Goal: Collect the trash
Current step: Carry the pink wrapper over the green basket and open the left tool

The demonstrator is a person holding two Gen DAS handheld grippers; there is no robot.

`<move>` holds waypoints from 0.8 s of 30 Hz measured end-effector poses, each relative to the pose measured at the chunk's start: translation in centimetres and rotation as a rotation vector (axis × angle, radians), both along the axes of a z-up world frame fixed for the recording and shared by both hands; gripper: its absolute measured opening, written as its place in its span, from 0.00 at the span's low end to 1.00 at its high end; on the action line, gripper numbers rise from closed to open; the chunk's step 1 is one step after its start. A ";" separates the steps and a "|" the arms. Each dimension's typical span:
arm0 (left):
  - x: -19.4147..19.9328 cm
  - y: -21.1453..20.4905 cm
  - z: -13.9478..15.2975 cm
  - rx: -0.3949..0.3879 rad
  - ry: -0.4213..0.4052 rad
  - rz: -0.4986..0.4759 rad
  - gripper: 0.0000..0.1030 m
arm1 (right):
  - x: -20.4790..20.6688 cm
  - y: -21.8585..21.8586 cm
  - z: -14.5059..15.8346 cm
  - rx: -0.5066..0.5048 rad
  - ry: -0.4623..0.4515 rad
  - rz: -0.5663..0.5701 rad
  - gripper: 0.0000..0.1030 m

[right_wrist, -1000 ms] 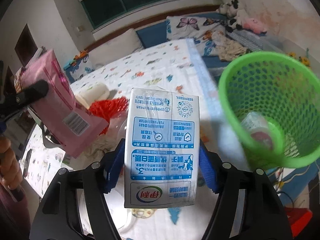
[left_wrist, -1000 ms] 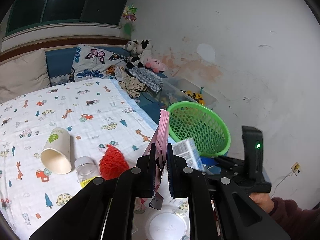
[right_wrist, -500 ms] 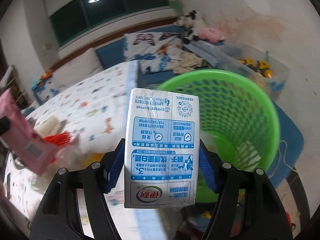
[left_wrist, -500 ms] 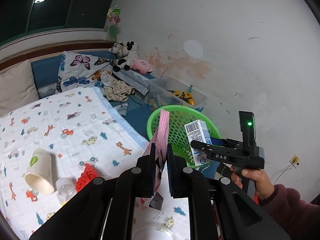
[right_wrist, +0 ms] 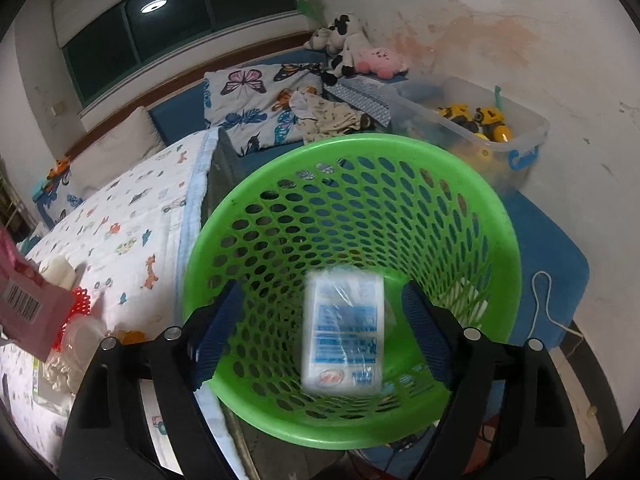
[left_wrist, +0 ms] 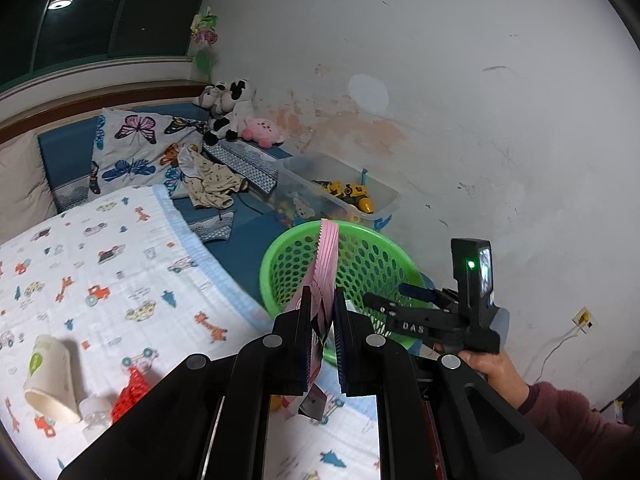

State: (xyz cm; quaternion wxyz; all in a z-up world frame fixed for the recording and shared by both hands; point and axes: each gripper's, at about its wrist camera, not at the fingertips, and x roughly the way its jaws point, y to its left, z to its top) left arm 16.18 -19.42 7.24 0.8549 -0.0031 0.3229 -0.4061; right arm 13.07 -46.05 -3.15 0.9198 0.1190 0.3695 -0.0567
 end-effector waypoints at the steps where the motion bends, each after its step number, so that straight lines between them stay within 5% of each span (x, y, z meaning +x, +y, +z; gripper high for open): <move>1: 0.2 -0.5 -0.1 0.002 0.004 -0.005 0.10 | -0.3 0.0 0.1 0.001 -0.002 0.000 0.79; 21: 3.4 -11.1 -3.1 0.058 0.096 -0.063 0.10 | -7.5 -1.8 2.1 0.027 -0.074 -0.039 0.86; 24: 3.5 -11.9 -3.8 0.076 0.115 -0.057 0.18 | -7.9 -1.8 1.9 0.028 -0.071 -0.037 0.86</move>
